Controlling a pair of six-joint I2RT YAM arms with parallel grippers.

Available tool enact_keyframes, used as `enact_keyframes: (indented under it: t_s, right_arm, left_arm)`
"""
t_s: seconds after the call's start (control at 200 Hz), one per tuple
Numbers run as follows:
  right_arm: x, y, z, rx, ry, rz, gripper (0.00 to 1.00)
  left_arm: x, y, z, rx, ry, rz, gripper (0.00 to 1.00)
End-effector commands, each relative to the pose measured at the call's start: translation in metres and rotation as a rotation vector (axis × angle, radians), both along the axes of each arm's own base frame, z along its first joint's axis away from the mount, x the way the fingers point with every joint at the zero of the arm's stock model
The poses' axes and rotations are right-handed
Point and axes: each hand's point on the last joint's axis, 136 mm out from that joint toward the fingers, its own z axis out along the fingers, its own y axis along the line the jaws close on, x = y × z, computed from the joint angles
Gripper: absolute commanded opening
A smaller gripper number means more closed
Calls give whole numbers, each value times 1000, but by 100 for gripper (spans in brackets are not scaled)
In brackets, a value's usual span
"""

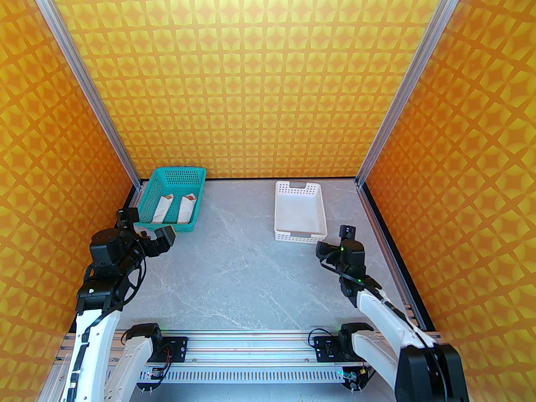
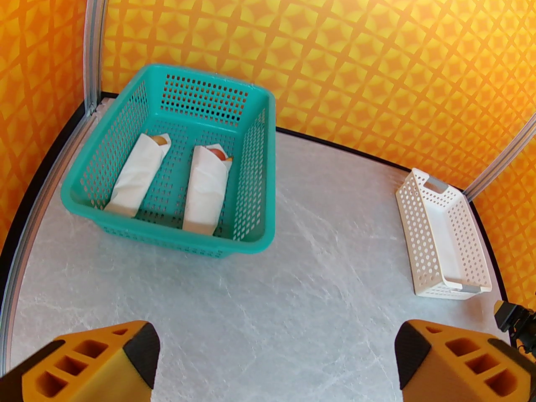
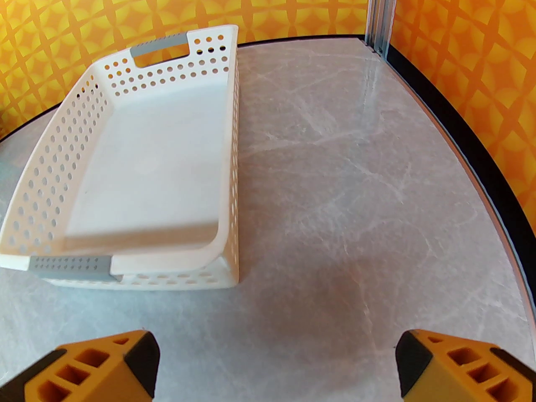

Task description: Place the utensils on the paper napkin and roll it up

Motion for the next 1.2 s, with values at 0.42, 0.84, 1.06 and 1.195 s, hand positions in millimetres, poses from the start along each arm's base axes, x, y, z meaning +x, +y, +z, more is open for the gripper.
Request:
enact_keyframes:
  t_s: [0.42,0.84,1.06,1.195]
  right_arm:
    - [59,17,21,-71,-292,138,99]
    - [75,19,8,-73,-206,146,99]
    - [75,19,10,-73,-209,145,99]
    - [75,19,9,-76,-207,146,99]
  left_arm:
    - [11,11,-1,38,-26,52,98]
    - [19,23,-23,88,-38,105,99]
    - [31,40,-39,199,-128,164,99]
    - [38,48,-54,229,-175,206,99]
